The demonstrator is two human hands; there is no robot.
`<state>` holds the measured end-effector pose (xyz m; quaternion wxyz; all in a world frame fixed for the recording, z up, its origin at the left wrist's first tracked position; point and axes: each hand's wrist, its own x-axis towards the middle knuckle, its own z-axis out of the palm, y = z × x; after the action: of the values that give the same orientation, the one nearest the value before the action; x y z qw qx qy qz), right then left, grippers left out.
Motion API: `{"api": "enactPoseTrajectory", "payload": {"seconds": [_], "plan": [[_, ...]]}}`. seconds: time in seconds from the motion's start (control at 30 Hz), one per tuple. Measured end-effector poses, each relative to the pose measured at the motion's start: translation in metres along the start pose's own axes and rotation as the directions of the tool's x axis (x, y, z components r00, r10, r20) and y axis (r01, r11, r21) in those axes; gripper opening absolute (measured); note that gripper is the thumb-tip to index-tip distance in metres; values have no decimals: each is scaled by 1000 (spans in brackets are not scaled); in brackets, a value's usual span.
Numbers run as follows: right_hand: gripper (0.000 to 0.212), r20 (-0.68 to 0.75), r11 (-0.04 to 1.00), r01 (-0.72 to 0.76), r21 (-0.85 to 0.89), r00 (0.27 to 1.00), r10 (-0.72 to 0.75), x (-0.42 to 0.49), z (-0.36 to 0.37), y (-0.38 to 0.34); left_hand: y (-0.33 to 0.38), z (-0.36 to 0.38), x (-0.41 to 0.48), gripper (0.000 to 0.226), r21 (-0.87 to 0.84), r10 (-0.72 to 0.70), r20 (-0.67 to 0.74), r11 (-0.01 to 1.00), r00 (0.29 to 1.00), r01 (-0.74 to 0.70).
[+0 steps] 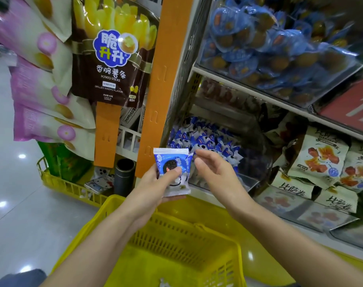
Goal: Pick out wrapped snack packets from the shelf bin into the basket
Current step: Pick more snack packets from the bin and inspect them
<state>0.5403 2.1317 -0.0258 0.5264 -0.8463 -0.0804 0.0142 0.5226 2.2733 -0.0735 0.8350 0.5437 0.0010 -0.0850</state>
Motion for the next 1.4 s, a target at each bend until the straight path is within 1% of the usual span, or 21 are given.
{"api": "enactPoseTrajectory", "payload": {"seconds": [0.03,0.1,0.13,0.2,0.3,0.37,0.43,0.47,0.57,0.67,0.73,0.83,0.9,0.97,1.03,1.07,1.17,1.23,1.33,1.4], "plan": [[30,39,998,-54,38,998,52,1,-1,1,1,-1,0,26,-12,-9,12,1000,1000,9],[20,149,982,-151,110,980,134,2,-1,3,2,-1,1,25,-31,-37,34,999,999,38],[15,186,981,-166,104,972,144,3,-1,4,2,-2,2,26,-31,-41,41,999,998,42],[12,192,988,-146,57,972,133,6,-2,6,2,-2,3,26,-16,-25,32,1000,999,26],[11,82,994,-90,68,993,84,22,-9,6,4,-4,7,23,-5,24,-27,1000,999,-24],[14,-59,996,-45,78,997,50,44,-17,3,5,-7,12,20,-8,42,-87,999,995,-43],[15,-213,998,-24,64,976,38,75,-26,3,6,-8,17,19,-2,59,-126,998,990,-60],[17,-272,998,-39,49,961,51,93,-29,4,7,-9,20,20,-7,64,-130,998,989,-65],[14,-354,994,-108,30,928,112,146,-27,11,10,-9,26,27,-17,71,-121,997,990,-74],[30,-405,984,-144,-104,910,91,184,-18,25,10,-11,31,30,4,85,-131,996,988,-85],[34,-392,963,-141,-229,919,42,200,-11,33,10,-14,34,29,-1,82,-137,997,987,-82],[36,-304,928,-124,-351,952,12,215,-4,44,12,-16,37,27,9,68,-158,998,985,-67],[37,-229,894,-139,-427,973,42,222,-3,47,12,-17,38,26,-4,58,-157,998,986,-59],[30,-136,833,-140,-536,988,79,225,-3,47,12,-16,39,27,-8,45,-159,999,986,-46],[43,-80,757,-125,-642,992,95,228,-3,46,10,-15,41,29,33,47,-175,999,983,-41],[46,-73,744,-118,-658,993,93,230,-2,47,10,-15,42,29,55,55,-189,997,980,-46],[53,-93,796,-117,-593,993,77,234,4,50,9,-16,43,28,88,61,-211,995,976,-43],[54,-103,806,-128,-578,991,84,234,6,49,9,-16,43,29,112,46,-217,993,975,-22],[52,-51,796,-99,-597,995,86,226,3,42,9,-15,42,27,131,24,-214,991,977,4],[48,-19,818,-43,-574,999,39,214,-2,36,8,-14,40,23,134,14,-208,991,978,14]]}}
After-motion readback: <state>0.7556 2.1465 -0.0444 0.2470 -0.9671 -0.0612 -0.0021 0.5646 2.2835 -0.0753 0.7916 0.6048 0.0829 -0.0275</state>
